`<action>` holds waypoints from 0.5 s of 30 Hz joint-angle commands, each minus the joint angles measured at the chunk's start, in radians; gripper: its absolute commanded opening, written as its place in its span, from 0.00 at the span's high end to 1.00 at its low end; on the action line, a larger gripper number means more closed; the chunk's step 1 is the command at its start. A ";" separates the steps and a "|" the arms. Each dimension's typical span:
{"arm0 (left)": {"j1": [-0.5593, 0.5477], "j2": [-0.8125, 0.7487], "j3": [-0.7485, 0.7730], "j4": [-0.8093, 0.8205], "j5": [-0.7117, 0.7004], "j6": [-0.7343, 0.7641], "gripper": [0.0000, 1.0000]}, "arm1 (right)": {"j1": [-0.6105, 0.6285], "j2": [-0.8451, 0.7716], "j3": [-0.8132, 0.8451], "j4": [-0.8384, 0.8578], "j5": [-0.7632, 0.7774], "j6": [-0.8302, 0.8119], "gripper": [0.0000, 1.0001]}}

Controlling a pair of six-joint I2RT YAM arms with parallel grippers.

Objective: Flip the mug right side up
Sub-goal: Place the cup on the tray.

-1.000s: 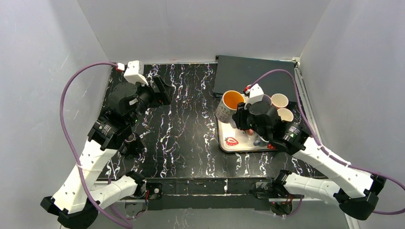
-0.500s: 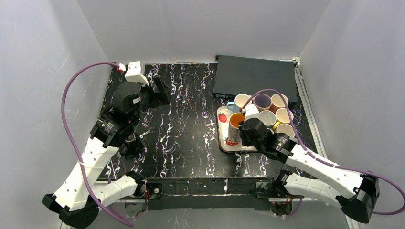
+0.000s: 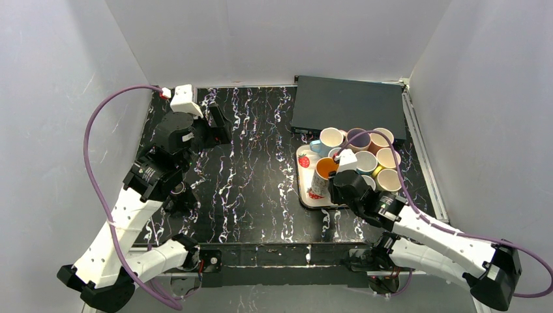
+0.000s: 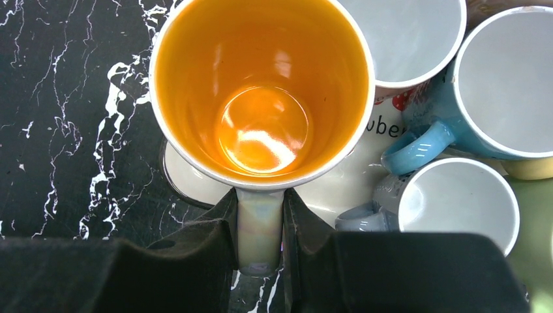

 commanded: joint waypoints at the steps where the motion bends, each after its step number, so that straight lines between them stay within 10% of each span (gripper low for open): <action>1: 0.002 -0.017 0.020 -0.009 -0.030 0.010 0.19 | -0.001 -0.060 0.013 0.137 0.024 -0.016 0.99; 15: 0.002 -0.018 0.019 -0.015 -0.033 0.005 0.18 | -0.001 -0.049 -0.009 0.104 -0.048 -0.044 0.99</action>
